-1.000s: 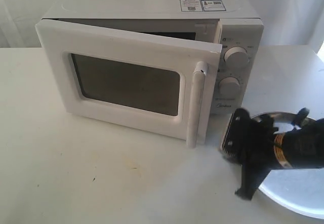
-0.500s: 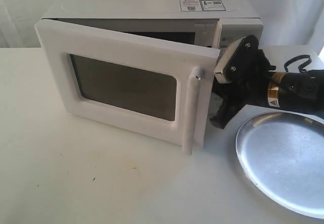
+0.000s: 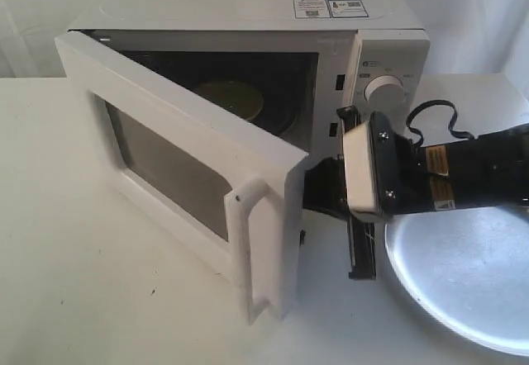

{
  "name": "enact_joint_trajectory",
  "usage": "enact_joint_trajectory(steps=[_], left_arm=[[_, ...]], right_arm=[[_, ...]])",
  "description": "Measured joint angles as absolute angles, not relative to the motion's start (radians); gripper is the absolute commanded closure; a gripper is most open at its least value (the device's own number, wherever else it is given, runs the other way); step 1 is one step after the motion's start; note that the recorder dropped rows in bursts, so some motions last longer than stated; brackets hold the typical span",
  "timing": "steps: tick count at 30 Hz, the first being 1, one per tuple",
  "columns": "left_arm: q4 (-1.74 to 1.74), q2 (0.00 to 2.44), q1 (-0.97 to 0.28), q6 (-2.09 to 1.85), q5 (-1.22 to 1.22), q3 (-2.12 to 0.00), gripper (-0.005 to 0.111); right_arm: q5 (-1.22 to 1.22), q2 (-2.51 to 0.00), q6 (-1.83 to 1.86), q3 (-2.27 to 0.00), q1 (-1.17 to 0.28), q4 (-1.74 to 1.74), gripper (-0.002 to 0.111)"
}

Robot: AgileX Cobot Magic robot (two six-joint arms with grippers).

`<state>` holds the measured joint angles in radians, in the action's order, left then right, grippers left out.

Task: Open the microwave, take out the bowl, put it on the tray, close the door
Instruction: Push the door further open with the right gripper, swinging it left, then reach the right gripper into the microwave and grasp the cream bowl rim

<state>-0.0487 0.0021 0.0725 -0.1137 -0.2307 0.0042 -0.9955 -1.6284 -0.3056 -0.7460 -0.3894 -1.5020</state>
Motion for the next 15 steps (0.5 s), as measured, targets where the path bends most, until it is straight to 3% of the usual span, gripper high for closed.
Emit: enact_joint_trajectory(steps=[5, 15], left_arm=[[-0.049, 0.002, 0.072, -0.114, -0.231, 0.004, 0.107], [-0.06, 0.002, 0.072, -0.113, -0.234, 0.004, 0.107]], right_arm=[[-0.959, -1.679, -0.305, -0.745, -0.443, -1.368, 0.108], [-1.204, -1.756, 0.037, -0.799, -0.67, -1.075, 0.108]])
